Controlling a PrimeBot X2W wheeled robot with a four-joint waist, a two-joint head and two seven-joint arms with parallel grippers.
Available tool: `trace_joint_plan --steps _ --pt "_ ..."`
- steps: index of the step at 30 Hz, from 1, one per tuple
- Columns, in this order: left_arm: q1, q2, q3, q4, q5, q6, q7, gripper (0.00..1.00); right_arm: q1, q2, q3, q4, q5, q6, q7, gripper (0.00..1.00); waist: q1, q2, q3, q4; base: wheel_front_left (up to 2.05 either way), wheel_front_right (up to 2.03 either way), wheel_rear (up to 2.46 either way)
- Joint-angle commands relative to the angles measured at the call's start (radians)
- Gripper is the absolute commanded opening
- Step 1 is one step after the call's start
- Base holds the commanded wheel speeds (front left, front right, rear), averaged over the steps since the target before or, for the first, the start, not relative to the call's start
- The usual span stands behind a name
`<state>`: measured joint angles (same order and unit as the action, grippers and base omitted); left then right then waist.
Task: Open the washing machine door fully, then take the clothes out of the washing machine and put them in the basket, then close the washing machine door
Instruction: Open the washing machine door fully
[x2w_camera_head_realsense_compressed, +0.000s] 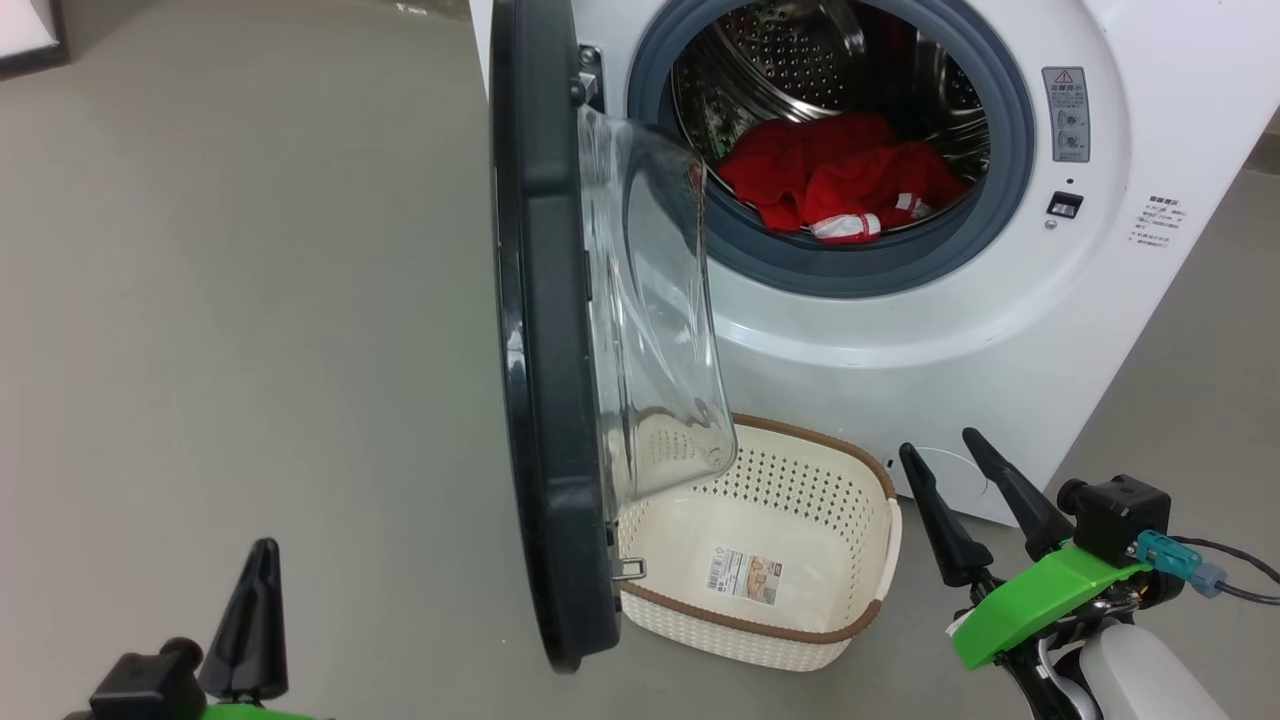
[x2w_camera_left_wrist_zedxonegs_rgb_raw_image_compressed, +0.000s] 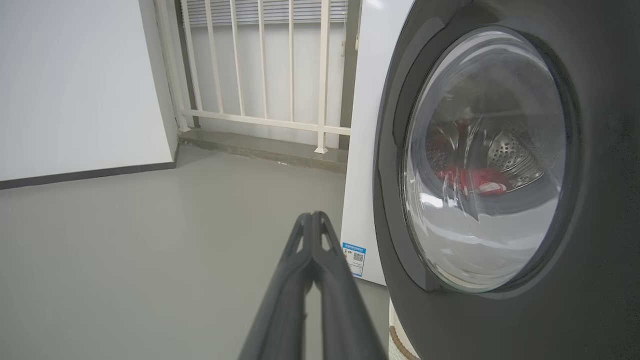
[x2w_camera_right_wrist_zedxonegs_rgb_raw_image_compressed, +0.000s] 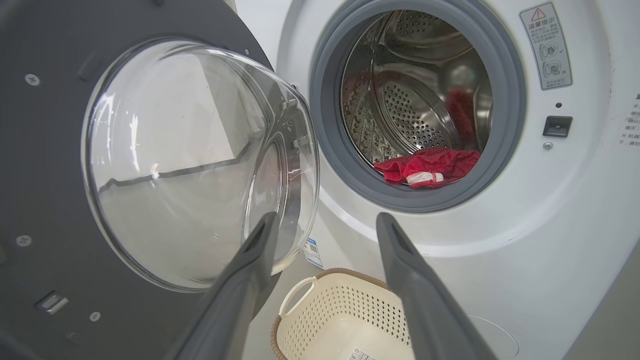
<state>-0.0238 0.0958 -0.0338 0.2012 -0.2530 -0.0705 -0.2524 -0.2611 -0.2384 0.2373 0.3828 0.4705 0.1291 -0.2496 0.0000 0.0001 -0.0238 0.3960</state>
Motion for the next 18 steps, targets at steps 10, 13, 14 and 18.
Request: trace_joint_plan --steps 10,13,14,18 --pt "-0.057 0.019 0.021 -0.214 -0.017 -0.002 -0.008 0.00 0.008 0.004 0.004 -0.036 -0.007 0.002 -0.012 1.00 0.0000 -0.0001 0.000 0.004 0.00 0.00 0.00" --pt "-0.062 0.014 0.012 -0.292 -0.027 -0.010 -0.009 0.00 0.010 0.007 0.001 -0.037 -0.008 0.002 -0.012 1.00 0.0000 -0.0001 0.001 0.002 0.00 0.00 0.00" --pt "-0.062 0.014 0.007 -0.316 -0.025 -0.012 -0.009 0.00 0.011 0.008 0.000 -0.036 -0.008 0.002 -0.012 1.00 0.0000 -0.0001 0.001 0.002 0.00 0.00 0.00" --pt "-0.065 0.014 -0.026 -0.412 -0.014 -0.020 -0.009 0.00 0.014 0.014 -0.002 -0.036 -0.007 0.002 -0.012 1.00 0.0000 -0.0001 0.002 -0.003 0.00 0.00 0.00"
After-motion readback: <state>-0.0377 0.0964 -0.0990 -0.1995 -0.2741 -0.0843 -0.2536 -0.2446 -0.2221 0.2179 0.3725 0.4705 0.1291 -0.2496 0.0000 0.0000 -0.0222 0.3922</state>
